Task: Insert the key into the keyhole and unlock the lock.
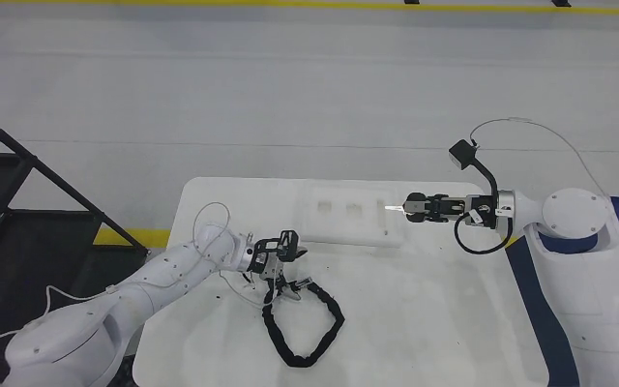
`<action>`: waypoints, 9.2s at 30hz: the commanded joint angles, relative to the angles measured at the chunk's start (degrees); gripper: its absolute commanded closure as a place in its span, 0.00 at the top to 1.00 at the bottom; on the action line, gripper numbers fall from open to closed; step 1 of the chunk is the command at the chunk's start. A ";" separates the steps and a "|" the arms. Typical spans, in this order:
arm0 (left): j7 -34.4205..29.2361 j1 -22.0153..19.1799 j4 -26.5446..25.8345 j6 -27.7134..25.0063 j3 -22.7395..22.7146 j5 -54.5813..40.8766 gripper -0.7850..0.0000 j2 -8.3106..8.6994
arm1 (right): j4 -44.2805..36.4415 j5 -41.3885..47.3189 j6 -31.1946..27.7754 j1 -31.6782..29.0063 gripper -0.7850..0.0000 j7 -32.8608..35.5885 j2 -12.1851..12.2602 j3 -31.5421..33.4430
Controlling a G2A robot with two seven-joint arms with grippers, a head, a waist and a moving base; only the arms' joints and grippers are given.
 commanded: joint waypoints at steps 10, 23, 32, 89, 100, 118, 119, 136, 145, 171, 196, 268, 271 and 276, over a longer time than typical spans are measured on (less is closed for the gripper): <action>-6.06 6.61 -7.98 8.71 -4.59 -0.17 1.00 3.72 | 0.00 0.00 0.00 0.00 0.00 0.00 0.00 0.00; -8.32 11.86 -13.85 12.41 -9.01 2.81 0.76 6.41 | 0.00 0.00 0.00 0.00 0.00 0.00 0.00 0.00; -9.31 13.27 -13.40 12.54 -10.71 3.44 0.48 6.09 | 0.00 0.00 0.00 0.00 0.00 0.00 0.00 0.00; -1.03 13.03 -32.54 1.94 -30.15 -3.20 0.00 6.06 | -11.83 -2.01 15.45 2.37 0.00 11.13 2.12 0.45; -0.61 7.93 -31.94 10.09 -24.59 2.81 0.00 1.34 | -15.91 -1.03 19.85 2.80 0.00 11.53 3.35 1.69; 0.04 5.92 -28.76 12.20 -21.56 2.64 0.00 -1.15 | -16.10 -0.84 20.26 2.60 0.00 10.91 3.44 1.95; 0.04 5.92 -28.76 12.20 -21.56 2.64 0.00 -1.15 | -16.10 -0.84 20.20 2.45 0.00 10.46 3.43 1.93; 4.65 9.89 -25.87 23.79 -20.24 3.17 0.00 -4.50 | -27.05 -13.75 22.83 4.06 0.00 9.36 7.51 -3.33; 8.81 10.28 -22.85 23.70 -19.27 3.86 0.00 -6.60 | -28.33 -15.06 23.90 6.98 0.00 8.30 10.82 -7.19; 8.65 11.02 -19.88 21.60 -20.85 5.49 0.00 -10.07 | -27.90 -10.09 30.29 18.91 0.00 1.91 18.89 -23.31; 7.71 12.92 -20.71 20.36 -24.24 8.88 0.00 -11.18 | -28.14 -2.43 35.62 27.05 0.00 -3.42 23.47 -33.02; -15.18 10.48 -21.47 -3.51 -29.79 -9.86 0.00 -10.24 | -27.08 -9.12 -2.16 23.39 1.00 -8.97 27.59 -32.14; -19.36 8.42 -21.76 -3.51 -27.16 -15.46 0.00 -9.01 | -27.31 -9.17 -4.08 20.94 1.00 -9.22 28.55 -29.91; -23.92 4.77 -22.40 -3.51 -23.33 -23.14 0.00 -7.01 | -27.02 -8.65 -7.49 17.39 1.00 -9.26 29.44 -28.09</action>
